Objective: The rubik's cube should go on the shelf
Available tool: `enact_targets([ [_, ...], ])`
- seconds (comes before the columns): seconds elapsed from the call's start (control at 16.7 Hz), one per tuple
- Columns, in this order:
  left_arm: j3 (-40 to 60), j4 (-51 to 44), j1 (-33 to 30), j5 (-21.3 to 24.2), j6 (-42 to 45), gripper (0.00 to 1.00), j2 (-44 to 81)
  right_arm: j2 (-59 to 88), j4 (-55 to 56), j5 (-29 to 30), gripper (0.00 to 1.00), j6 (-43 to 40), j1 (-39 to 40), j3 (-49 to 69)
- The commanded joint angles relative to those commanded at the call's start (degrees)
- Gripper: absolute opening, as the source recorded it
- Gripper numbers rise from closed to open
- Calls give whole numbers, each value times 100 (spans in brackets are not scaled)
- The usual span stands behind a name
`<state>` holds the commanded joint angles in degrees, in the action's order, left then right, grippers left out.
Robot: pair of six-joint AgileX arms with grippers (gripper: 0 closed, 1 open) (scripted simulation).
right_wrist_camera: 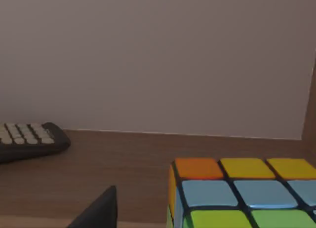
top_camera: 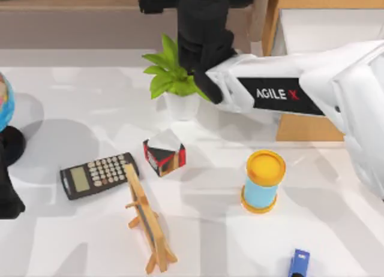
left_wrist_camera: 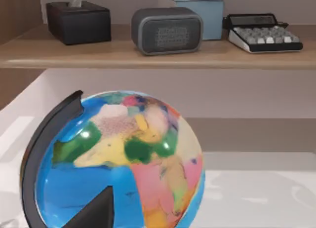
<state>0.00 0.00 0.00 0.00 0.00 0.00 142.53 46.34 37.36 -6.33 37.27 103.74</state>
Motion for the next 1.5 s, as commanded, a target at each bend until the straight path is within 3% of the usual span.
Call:
enact_targets([
  [0.36, 0, 0, 0, 0, 0, 100, 0, -906, 1341, -524, 100, -1403, 249, -1982],
  [0.84, 0, 0, 0, 0, 0, 100, 0, -2708, 3861, -1277, 100, -4257, 227, -5788],
  [1.2, 0, 0, 0, 0, 0, 100, 0, -3510, 5227, -1595, 100, -6434, -384, -8141],
  [1.5, 0, 0, 0, 0, 0, 100, 0, -3224, 5495, -1602, 100, -7814, -1297, -9031],
])
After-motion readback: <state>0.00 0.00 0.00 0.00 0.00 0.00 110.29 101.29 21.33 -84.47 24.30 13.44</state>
